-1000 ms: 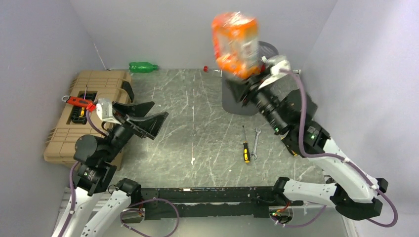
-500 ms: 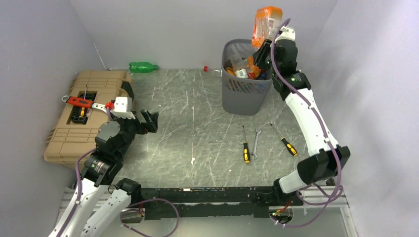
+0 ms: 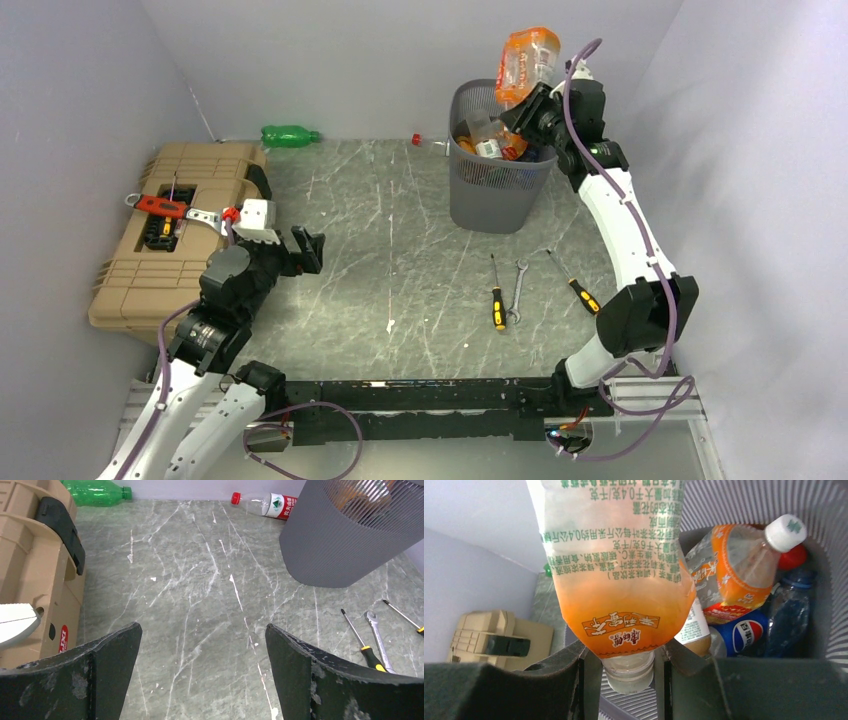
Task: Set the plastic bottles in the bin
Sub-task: Place the plastic bottle in the trash bin.
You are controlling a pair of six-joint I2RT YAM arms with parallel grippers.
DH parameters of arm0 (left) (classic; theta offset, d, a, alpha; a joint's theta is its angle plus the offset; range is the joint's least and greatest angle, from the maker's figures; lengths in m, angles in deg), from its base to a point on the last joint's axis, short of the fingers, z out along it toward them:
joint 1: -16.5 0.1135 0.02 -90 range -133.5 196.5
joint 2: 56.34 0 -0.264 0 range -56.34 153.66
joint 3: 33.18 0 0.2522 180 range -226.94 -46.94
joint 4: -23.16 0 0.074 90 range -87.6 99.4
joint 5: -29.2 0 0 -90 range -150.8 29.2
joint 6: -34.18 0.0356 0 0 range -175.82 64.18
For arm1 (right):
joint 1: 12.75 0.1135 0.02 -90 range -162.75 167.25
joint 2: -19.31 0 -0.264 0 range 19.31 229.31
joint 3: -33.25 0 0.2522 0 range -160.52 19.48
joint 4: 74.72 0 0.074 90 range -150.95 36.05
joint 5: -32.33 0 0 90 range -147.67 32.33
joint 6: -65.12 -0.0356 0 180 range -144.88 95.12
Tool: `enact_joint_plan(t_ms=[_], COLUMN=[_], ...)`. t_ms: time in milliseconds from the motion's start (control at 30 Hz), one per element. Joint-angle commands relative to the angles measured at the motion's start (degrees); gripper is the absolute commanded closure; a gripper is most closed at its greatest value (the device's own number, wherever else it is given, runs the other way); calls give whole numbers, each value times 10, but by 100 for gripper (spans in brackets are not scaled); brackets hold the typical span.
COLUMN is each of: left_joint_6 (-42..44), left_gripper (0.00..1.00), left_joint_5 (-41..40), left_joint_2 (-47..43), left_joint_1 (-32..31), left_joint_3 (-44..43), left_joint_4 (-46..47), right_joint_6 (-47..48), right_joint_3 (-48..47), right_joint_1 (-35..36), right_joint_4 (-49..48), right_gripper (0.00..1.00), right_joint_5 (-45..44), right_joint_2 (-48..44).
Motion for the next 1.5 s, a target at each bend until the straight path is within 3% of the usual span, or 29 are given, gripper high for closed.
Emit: enact_joint_plan(t_ms=[0,100,300,533,767,1000,1133,1267,1467], left_joint_6=[2,2,0,1,1,-3,-27,-70,-175], left_gripper=[1,1,1,1,1,1,0,2,1], left_joint_5=[14,14,17,12,7,18,74,132,112], left_joint_2=[-1,-3,-3,-8,-11,4,60,170,311], left_joint_1=[-1,-1,-1,-1,-1,-1,-1,-1,-1], left_joint_3=[-2,-1,-2,-1,0,1,-17,-93,-154], left_joint_4=[7,7,5,4,-1,8,29,11,59], right_joint_6=[-5,0,3,11,21,63,108,143,119], right_joint_3=[-11,-17,-25,-33,-25,-22,100,162,323], right_joint_1=[11,11,12,16,20,49,122,210,241], right_joint_4=[7,32,65,86,87,75,-66,-113,-176], right_gripper=[100,91,54,33,32,40,36,31,30], right_joint_5=[10,-1,-14,-31,-50,-88,-112,-137,-42], right_joint_2=[3,2,-1,-15,-53,-71,-182,-276,-423])
